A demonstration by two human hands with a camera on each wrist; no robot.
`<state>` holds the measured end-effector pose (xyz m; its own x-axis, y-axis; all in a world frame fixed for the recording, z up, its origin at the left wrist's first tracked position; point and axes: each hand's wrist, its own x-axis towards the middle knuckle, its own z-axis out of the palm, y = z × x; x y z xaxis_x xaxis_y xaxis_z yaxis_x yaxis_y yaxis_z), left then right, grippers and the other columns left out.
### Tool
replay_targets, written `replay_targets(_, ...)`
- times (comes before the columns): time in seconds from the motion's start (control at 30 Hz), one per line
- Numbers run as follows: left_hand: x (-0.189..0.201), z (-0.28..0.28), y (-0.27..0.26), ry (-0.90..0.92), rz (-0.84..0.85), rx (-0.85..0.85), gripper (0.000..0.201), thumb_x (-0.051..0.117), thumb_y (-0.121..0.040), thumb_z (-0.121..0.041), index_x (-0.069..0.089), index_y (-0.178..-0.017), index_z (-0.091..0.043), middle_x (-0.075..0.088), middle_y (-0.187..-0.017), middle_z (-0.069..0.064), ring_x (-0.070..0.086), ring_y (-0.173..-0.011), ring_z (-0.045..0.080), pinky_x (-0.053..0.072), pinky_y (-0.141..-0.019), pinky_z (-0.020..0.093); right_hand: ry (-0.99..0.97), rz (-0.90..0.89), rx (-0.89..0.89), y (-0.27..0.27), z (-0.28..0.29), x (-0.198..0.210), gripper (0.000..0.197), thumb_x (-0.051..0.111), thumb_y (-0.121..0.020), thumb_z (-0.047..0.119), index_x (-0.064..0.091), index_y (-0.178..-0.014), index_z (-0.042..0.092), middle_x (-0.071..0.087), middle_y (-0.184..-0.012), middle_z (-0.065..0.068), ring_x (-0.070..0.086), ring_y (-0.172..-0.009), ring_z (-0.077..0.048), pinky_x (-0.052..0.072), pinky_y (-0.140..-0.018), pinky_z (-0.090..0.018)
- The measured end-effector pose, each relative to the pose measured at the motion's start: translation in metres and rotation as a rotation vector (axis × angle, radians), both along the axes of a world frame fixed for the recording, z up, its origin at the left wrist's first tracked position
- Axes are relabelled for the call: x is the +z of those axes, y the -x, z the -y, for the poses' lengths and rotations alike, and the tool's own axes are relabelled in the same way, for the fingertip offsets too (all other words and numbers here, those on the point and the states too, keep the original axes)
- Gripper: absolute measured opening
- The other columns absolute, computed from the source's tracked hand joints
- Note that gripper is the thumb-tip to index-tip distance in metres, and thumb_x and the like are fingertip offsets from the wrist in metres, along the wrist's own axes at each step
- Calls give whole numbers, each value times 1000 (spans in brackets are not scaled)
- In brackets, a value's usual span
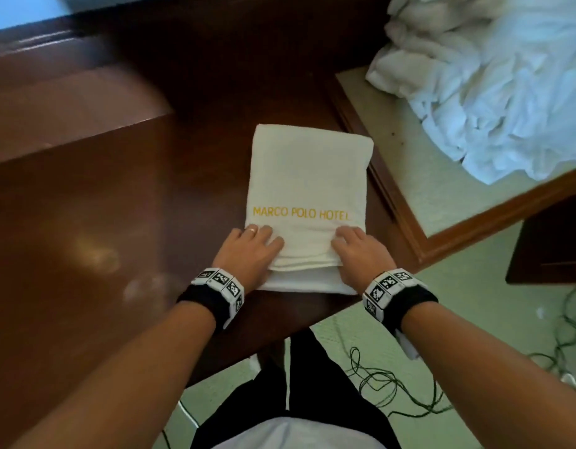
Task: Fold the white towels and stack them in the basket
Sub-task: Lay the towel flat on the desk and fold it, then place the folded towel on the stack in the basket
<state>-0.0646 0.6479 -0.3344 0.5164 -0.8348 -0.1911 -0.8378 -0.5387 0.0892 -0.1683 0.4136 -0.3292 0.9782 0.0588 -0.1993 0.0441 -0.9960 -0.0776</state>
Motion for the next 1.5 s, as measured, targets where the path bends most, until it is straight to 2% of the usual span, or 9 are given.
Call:
replay_targets(0.17, 16, -10, 1, 197, 61, -11, 43, 82, -59, -27, 61, -91, -8, 57, -88, 13, 56, -74, 34, 44, -58, 39, -54, 204, -65, 16, -7, 15, 45, 73, -54, 17, 47, -90, 13, 55, -88, -11, 52, -75, -32, 45, -59, -38)
replay_targets(0.57, -15, -32, 37, 103, 29, -22, 39, 76, -64, -5, 51, -93, -13, 52, -85, 12, 51, -72, 33, 41, -51, 39, 110, -18, -133, 58, -31, -6, 35, 68, -59, 13, 54, -91, 16, 50, -89, -7, 46, -80, -29, 38, -66, -39)
replay_targets(0.63, -12, -30, 36, 1, -99, -10, 39, 77, -69, -32, 53, -96, -18, 53, -94, 7, 52, -84, 33, 45, -59, 40, 71, -146, -175, 60, -32, -1, 37, 62, -62, 32, 55, -96, 19, 49, -95, -3, 46, -87, -28, 39, -76, -41)
replay_targets(0.73, -4, -27, 19, -48, -273, 54, 60, 38, -77, -79, 55, -103, -28, 51, -105, -4, 46, -100, 23, 45, -79, 39, -77, -106, -252, 51, -23, 7, 39, 39, -71, 46, 58, -96, 23, 51, -97, 2, 46, -93, -25, 35, -83, -43)
replay_targets(0.9, -6, -5, 2, 230, -48, 159, 61, 41, -90, -62, 60, -127, -17, 60, -128, 7, 54, -116, 33, 45, -92, 45, -134, 211, -295, 10, -31, 3, 44, 44, -87, 46, 62, -118, 19, 57, -125, -5, 53, -111, -30, 39, -86, -43)
replay_targets(1.0, -21, 5, 2, 23, -84, 150, 77, 27, -93, -68, 25, -157, -25, 20, -166, 6, 23, -150, 31, 30, -115, 50, -59, -40, -265, 0, -30, -14, 67, 33, -96, 60, 27, -153, 26, 14, -164, -8, 16, -150, -29, 24, -111, -51)
replay_targets(1.1, -32, -6, -4, -118, -146, 172, 83, 10, -92, -77, -10, -159, -34, -18, -167, -5, -8, -155, 21, 8, -124, 52, -39, -163, -268, 9, -4, -28, 72, 21, -98, 64, 3, -158, 28, -13, -165, 1, -9, -152, -18, 8, -120, -51)
replay_targets(1.33, -1, 17, -67, -21, -38, 314, 84, 24, -91, -69, 25, -157, -17, 23, -164, 13, 23, -149, 36, 24, -118, 53, 37, 167, -194, -32, 34, -4, 50, 45, -88, 42, 61, -123, 11, 50, -142, -14, 48, -125, -33, 35, -95, -46)
replay_targets(1.5, -3, 81, -97, -85, -13, 116, 80, 17, -95, -69, 8, -161, -24, 0, -169, 2, 8, -154, 29, 14, -122, 52, 78, 22, -96, -92, 46, -3, 65, 36, -96, 53, 28, -153, 22, 14, -163, -12, 20, -148, -32, 27, -108, -52)
